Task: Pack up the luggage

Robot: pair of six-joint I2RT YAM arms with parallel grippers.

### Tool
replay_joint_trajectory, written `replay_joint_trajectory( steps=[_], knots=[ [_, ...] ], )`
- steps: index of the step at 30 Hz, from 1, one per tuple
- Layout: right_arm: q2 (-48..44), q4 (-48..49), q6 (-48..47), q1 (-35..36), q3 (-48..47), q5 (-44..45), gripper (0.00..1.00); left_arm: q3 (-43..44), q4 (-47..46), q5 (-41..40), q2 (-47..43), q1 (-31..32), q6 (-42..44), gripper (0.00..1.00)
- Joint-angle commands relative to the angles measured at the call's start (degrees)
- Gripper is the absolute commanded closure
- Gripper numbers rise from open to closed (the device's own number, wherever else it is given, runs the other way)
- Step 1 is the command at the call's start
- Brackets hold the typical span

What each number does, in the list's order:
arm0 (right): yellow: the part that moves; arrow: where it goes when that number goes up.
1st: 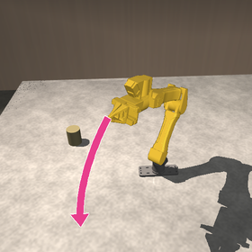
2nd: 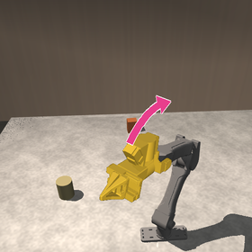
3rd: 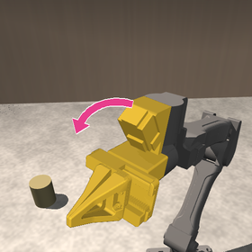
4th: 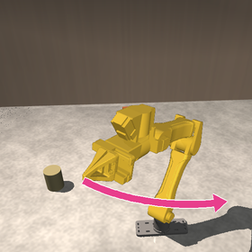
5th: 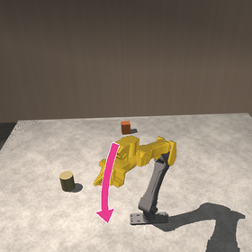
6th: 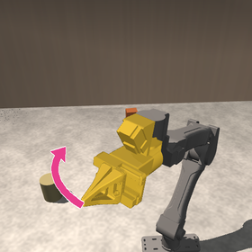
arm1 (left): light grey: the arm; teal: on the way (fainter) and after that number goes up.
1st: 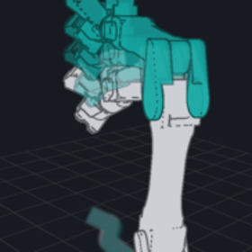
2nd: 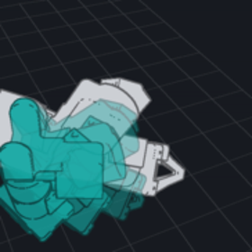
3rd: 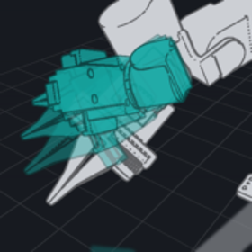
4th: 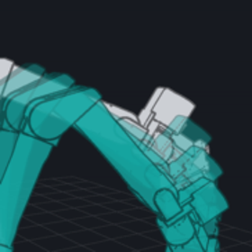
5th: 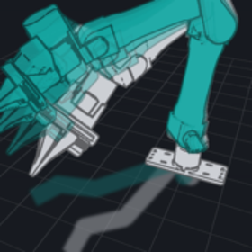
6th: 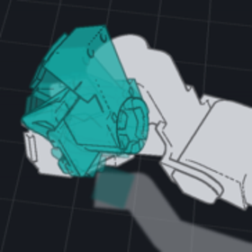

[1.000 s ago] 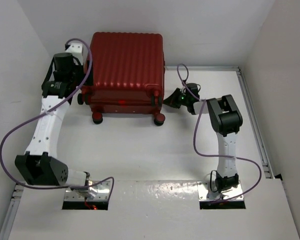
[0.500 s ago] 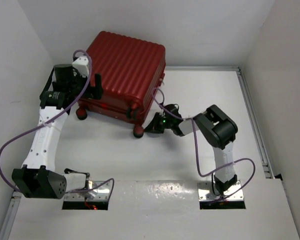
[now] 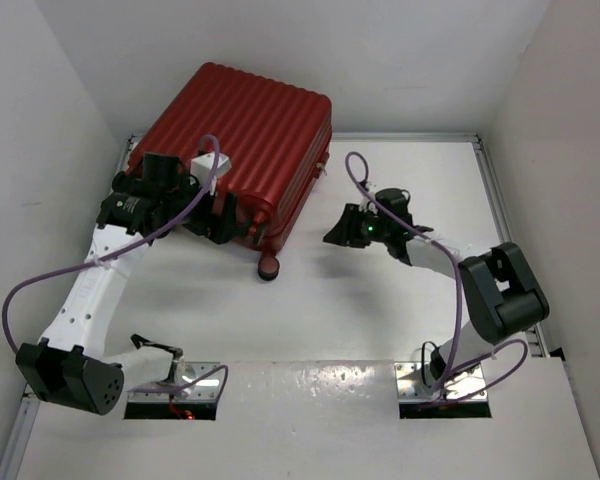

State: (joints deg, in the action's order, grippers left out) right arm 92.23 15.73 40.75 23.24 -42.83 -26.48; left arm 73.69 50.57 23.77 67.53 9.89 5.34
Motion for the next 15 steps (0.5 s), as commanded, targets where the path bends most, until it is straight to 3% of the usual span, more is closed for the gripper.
replay_joint_trajectory(
  steps=[1,8,15],
  knots=[
    [-1.6,-6.8,-8.8,-4.0,-1.3,2.0,0.61,0.0,-0.8,1.8,0.0,3.4,-2.1,0.0],
    [-1.6,-9.6,-11.1,-10.5,-1.8,2.1,0.61,0.7,-6.8,-5.6,5.4,12.2,-11.6,0.0],
    [-2.0,-8.9,-10.9,-13.7,-1.7,2.5,0.61,1.7,-11.7,-20.5,13.8,18.4,-18.1,0.0]
  ],
)
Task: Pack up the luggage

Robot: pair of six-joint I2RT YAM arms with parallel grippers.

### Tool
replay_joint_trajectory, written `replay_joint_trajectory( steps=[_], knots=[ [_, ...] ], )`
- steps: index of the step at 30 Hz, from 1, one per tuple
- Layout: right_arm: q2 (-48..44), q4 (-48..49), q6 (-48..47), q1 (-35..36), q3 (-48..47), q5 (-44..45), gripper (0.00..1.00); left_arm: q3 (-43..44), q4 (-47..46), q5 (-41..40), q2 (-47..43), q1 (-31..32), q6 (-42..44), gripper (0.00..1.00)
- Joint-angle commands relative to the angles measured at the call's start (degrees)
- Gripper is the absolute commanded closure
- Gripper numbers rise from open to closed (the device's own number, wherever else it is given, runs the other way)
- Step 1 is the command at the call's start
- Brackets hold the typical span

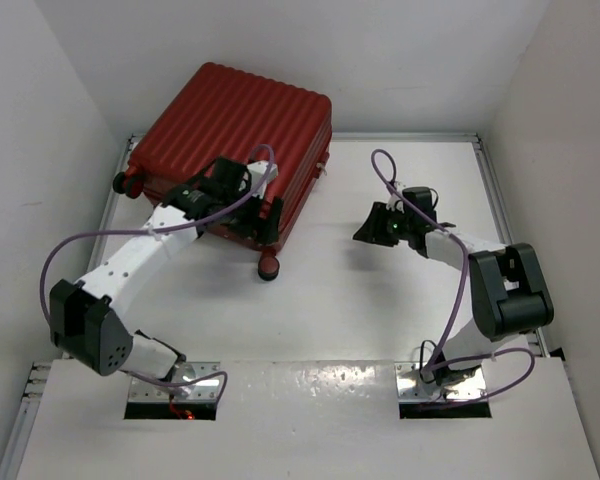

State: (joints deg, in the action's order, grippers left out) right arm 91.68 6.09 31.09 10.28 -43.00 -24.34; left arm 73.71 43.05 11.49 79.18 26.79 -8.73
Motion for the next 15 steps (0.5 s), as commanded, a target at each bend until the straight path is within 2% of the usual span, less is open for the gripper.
replay_joint_trajectory(
  steps=[1,7,9,10,13,15],
  knots=[
    [-1.6,0.7,-0.8,-1.1,-1.6,0.5,0.61,2.7,-4.2,-9.8,3.3,2.0,-4.9,0.0],
    [-3.3,0.0,-1.4,-3.5,-0.7,0.2,0.62,5.5,-4.8,-14.1,8.5,2.6,-6.7,0.0],
    [-4.1,-0.1,-1.4,-4.2,-0.1,0.3,0.62,5.5,-5.5,-14.7,9.1,3.1,-6.7,0.14],
    [-4.9,0.0,-1.3,-4.6,0.7,0.2,0.62,5.5,-6.1,-16.0,9.1,3.7,-7.4,0.26],
    [-5.7,0.0,-1.6,-5.2,2.0,0.2,0.63,6.0,-6.1,-16.6,9.1,4.5,-8.1,0.32],
    [-6.7,-0.1,-1.5,-5.2,2.7,0.4,0.63,6.5,-6.1,-16.6,8.5,6.0,-8.1,0.41]
  ],
)
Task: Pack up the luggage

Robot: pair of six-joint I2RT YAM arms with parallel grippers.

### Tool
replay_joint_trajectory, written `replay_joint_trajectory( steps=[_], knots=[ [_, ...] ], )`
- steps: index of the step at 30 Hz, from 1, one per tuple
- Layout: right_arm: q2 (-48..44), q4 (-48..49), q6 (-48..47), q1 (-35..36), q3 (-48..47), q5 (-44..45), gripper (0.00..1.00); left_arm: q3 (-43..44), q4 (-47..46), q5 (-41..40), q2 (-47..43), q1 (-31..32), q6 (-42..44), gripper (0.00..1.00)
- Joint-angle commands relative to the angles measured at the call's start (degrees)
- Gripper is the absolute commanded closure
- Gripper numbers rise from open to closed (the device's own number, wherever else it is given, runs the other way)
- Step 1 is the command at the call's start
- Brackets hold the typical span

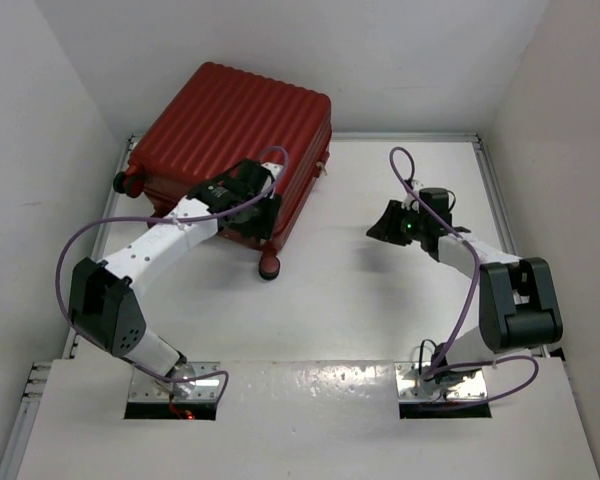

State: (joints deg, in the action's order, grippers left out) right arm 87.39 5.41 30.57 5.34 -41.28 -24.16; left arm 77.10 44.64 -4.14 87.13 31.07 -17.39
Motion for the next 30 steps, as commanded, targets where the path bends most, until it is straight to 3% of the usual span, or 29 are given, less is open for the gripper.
replay_joint_trajectory(
  steps=[1,2,4,5,10,20,25,30],
  knots=[
    [-2.8,0.7,-1.0,-0.3,1.7,0.3,0.65,3.1,-7.7,-1.0,0.6,2.4,0.5,0.44],
    [-3.3,0.8,-1.0,-0.2,1.8,0.3,0.66,3.7,-8.3,-1.0,0.6,2.9,1.2,0.55],
    [-3.7,0.8,-1.3,-0.4,2.5,0.3,0.67,3.1,-8.9,-0.3,0.1,4.9,3.0,0.64],
    [-4.2,0.7,-1.7,-0.4,3.0,0.5,0.67,1.9,-9.4,0.4,-0.8,5.7,3.8,0.77],
    [-7.0,-0.2,-3.2,-0.8,4.4,1.0,0.72,-2.6,-11.2,1.0,-4.5,10.3,7.5,1.0],
    [-18.2,2.7,-8.8,0.3,12.8,1.5,0.74,-13.9,-8.4,16.4,-19.3,16.3,18.6,1.0],
    [-22.8,4.4,-11.0,3.3,14.9,2.8,0.66,-17.9,-0.8,22.9,-27.3,17.4,24.2,1.0],
    [-22.9,8.8,-11.3,7.7,14.9,5.7,0.57,-18.0,1.4,21.6,-31.6,17.4,26.1,1.0]
  ],
)
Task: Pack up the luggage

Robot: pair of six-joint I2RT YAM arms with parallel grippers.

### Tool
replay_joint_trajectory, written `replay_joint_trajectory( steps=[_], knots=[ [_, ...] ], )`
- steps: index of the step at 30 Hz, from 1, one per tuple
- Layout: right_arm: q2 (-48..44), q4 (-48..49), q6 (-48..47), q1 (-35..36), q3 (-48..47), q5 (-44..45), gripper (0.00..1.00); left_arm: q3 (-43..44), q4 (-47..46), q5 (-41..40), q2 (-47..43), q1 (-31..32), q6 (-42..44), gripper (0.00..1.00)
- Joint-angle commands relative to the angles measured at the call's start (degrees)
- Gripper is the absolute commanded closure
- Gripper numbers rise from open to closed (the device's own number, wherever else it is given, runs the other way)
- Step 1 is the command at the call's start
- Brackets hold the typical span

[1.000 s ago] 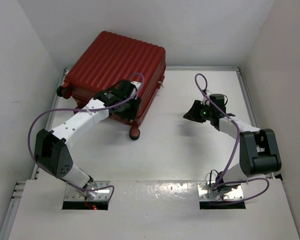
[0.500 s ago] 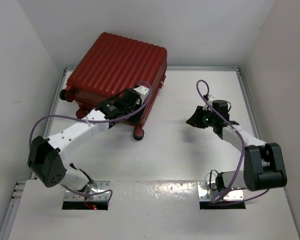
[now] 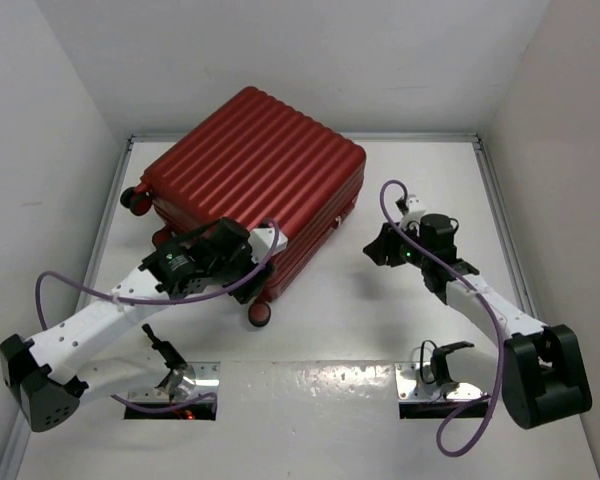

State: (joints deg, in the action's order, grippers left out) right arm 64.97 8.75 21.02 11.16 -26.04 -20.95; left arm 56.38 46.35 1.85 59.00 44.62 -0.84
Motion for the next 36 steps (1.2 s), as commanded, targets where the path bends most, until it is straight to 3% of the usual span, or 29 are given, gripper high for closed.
replay_joint_trajectory(
  steps=[1,6,10,18,36],
  knots=[
    [0.8,6.6,-1.5,3.5,-0.8,2.8,0.57,3.6,1.0,15.6,-3.5,3.8,10.2,1.0],
    [5.8,13.5,-1.2,6.5,-2.3,-0.2,0.54,5.2,3.9,17.8,-4.3,3.8,14.8,1.0],
    [10.3,19.3,-1.1,6.2,-3.7,-7.4,0.54,5.8,4.5,17.0,-5.7,3.2,15.4,1.0],
    [14.0,26.1,-4.3,5.7,-4.2,-13.1,0.57,6.8,6.6,14.5,-4.3,3.2,18.0,1.0],
    [20.5,30.7,-9.0,6.2,-6.5,-11.0,0.58,6.8,6.6,14.0,-2.8,2.7,18.0,1.0]
  ],
)
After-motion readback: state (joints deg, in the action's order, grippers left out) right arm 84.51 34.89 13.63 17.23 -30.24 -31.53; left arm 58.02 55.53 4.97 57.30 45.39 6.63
